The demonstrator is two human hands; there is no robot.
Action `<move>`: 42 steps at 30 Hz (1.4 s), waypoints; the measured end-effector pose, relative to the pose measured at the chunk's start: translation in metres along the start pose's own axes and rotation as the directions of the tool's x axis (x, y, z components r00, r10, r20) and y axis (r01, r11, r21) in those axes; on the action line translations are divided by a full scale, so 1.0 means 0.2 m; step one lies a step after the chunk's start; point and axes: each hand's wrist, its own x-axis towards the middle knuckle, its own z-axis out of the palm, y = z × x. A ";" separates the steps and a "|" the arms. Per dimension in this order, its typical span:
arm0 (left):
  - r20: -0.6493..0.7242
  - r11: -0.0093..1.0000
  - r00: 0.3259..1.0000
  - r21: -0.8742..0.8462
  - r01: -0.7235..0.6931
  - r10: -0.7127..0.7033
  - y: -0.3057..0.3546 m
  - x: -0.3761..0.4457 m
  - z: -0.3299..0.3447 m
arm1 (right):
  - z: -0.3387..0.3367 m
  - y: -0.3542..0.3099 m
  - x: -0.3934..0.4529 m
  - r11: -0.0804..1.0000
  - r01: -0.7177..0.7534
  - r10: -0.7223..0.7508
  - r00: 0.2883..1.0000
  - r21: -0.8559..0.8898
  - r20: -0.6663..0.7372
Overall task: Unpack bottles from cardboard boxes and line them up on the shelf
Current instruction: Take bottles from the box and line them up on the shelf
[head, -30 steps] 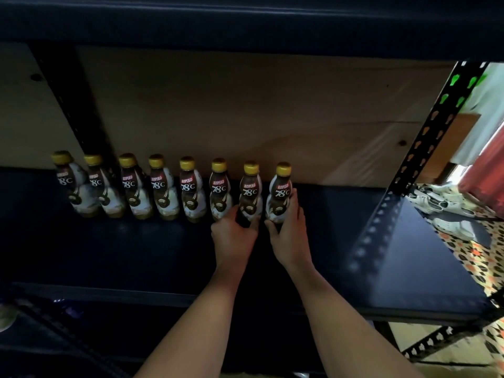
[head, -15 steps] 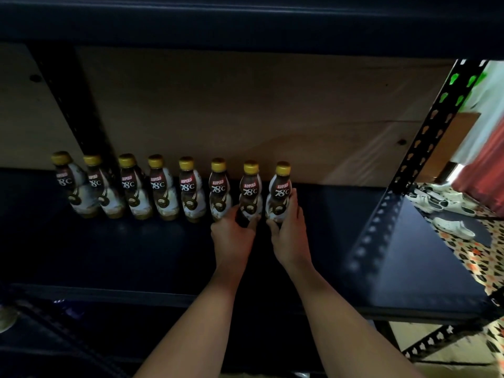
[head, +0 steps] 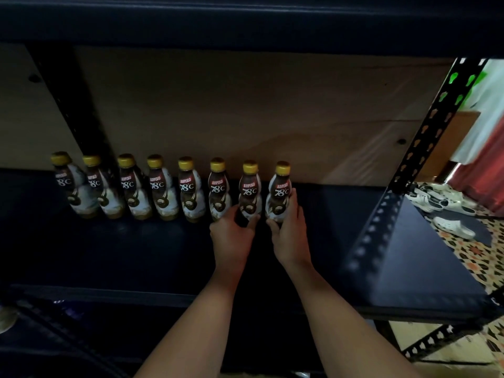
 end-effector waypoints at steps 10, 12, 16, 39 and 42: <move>0.013 1.000 1.000 -0.011 -0.015 0.015 0.01 0.00 -0.01 | 0.00 -0.01 0.00 1.000 -0.009 0.009 1.000 0.023 -0.005; 0.018 1.000 1.000 -0.007 -0.024 0.024 0.01 0.00 -0.01 | 0.00 -0.01 0.00 1.000 -0.012 0.013 1.000 0.022 -0.005; 0.016 1.000 1.000 -0.004 -0.022 0.022 0.02 0.00 -0.01 | -0.01 -0.01 -0.01 1.000 -0.010 0.010 1.000 0.018 -0.003; 0.061 0.975 0.990 -0.172 0.138 -0.130 0.05 -0.29 -0.27 | -0.15 -0.10 -0.34 0.994 -0.104 0.104 0.994 -0.011 -0.015; -0.039 0.972 0.986 -0.169 -0.164 0.160 0.05 -0.47 -0.37 | -0.20 -0.16 -0.57 0.996 0.021 -0.016 0.998 0.087 -0.052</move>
